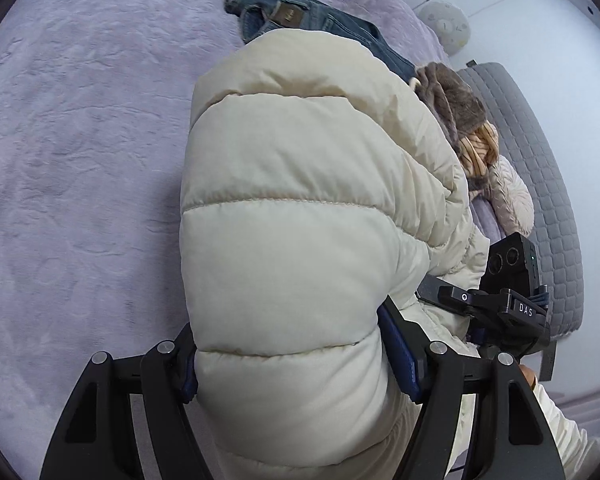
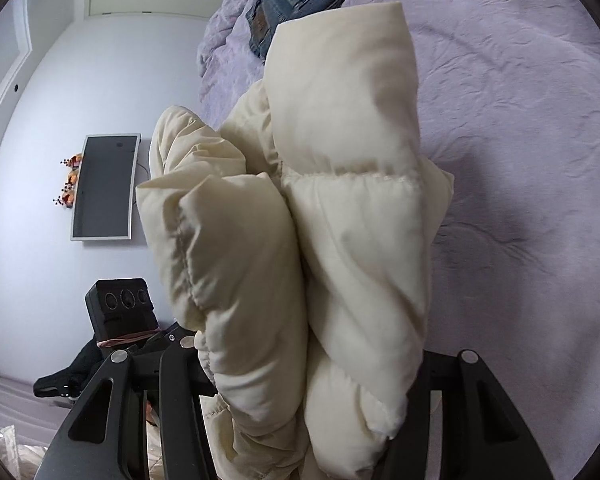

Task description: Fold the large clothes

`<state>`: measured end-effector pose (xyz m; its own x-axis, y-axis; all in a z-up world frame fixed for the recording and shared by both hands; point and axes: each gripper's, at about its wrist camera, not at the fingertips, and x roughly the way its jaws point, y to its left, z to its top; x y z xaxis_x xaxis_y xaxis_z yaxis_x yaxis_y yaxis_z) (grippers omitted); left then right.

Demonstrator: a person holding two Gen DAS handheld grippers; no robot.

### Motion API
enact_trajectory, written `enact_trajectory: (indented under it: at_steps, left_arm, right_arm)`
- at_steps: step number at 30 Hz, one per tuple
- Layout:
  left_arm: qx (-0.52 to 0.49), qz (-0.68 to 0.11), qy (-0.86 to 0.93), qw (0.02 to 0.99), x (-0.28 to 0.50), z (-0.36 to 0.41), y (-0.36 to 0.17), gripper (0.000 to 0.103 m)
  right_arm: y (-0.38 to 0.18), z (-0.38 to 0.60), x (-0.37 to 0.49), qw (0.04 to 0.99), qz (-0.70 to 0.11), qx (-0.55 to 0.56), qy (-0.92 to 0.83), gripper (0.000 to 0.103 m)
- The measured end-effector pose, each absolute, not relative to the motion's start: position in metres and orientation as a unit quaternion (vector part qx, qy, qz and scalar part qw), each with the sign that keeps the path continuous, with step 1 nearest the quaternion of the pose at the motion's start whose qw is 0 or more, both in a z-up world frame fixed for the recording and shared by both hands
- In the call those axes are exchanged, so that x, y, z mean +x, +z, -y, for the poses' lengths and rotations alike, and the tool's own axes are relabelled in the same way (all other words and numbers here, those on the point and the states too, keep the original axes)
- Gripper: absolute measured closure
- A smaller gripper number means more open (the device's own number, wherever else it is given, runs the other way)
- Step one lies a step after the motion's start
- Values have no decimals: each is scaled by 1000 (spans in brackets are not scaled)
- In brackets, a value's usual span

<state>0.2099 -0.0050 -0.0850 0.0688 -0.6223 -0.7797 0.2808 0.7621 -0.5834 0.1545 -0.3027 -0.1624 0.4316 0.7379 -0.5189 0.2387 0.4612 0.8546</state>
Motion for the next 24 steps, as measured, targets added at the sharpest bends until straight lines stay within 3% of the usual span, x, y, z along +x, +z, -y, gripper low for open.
enact_trajectory:
  at_steps: [11, 14, 16, 24]
  left_arm:
    - [-156, -599, -260, 741, 257, -65, -125, 29]
    - [-160, -606, -248, 739, 261, -70, -145, 25]
    - [-164, -606, -244, 739, 260, -73, -155, 22]
    - [-163, -603, -243, 742, 256, -72, -158, 21]
  right_arm:
    - [-201, 244, 201, 688, -514, 470, 204, 49]
    - [-209, 242, 209, 687, -524, 464, 194, 48]
    - [-213, 242, 210, 688, -531, 458, 185, 43]
    - [-168, 265, 195, 713, -556, 405, 132, 37]
